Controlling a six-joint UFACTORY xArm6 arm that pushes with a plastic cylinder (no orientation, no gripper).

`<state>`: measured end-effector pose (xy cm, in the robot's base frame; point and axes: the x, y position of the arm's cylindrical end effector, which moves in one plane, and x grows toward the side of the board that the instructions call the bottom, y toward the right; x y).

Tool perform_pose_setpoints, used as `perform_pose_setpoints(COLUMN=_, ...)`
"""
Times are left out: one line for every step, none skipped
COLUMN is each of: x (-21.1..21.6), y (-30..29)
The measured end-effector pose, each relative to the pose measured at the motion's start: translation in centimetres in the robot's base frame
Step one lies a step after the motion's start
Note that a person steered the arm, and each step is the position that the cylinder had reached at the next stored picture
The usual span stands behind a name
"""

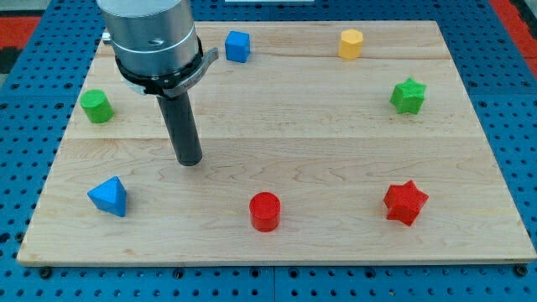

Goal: Push the green star into the red star

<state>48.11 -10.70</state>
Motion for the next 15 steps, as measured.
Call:
perform_pose_setpoints(x=0.0, y=0.0)
perform_pose_setpoints(x=0.0, y=0.1)
perform_pose_setpoints(x=0.0, y=0.1)
perform_pose_setpoints(x=0.0, y=-0.1)
perform_pose_setpoints(x=-1.0, y=0.1)
perform_pose_setpoints(x=-1.0, y=0.3)
perform_pose_setpoints(x=-1.0, y=1.9)
perform_pose_setpoints(x=-3.3, y=5.8)
perform_pose_setpoints(x=-6.5, y=14.6)
perform_pose_setpoints(x=-7.0, y=22.3)
perform_pose_setpoints(x=-1.5, y=27.7)
perform_pose_setpoints(x=-4.0, y=35.4)
perform_pose_setpoints(x=-9.7, y=37.0)
perform_pose_setpoints(x=-10.9, y=32.8)
perform_pose_setpoints(x=-12.2, y=30.4)
